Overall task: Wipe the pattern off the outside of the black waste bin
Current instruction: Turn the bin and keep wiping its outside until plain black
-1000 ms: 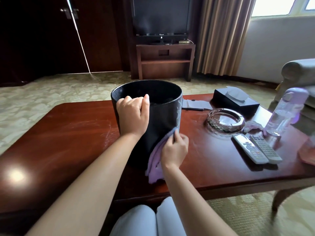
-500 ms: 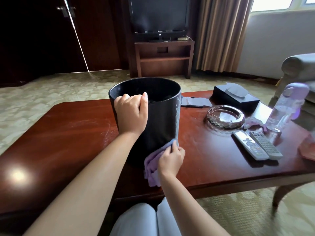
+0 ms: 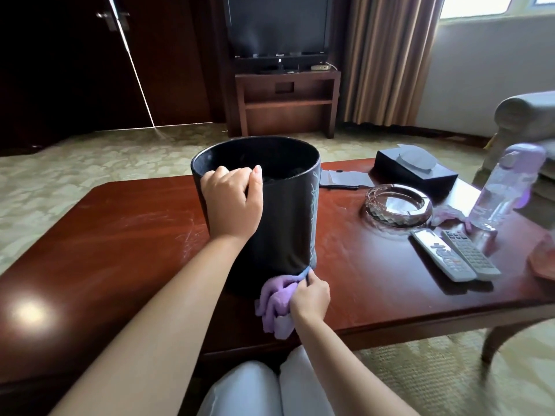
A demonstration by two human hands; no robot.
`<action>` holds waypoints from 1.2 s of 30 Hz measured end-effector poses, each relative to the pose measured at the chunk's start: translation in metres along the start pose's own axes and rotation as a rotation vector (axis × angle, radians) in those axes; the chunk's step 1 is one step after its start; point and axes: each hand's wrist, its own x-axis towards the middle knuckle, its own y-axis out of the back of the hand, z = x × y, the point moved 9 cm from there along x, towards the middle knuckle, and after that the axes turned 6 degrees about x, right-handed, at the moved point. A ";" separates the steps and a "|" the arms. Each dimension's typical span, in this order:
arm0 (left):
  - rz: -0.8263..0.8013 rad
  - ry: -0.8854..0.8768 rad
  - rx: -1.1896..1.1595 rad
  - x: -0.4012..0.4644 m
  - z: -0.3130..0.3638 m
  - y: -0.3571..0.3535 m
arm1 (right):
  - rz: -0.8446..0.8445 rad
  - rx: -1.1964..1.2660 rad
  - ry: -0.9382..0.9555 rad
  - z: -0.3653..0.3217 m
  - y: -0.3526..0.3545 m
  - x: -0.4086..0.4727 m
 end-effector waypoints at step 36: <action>-0.051 0.017 0.000 0.001 -0.003 -0.003 | -0.044 -0.080 0.016 -0.011 -0.008 -0.039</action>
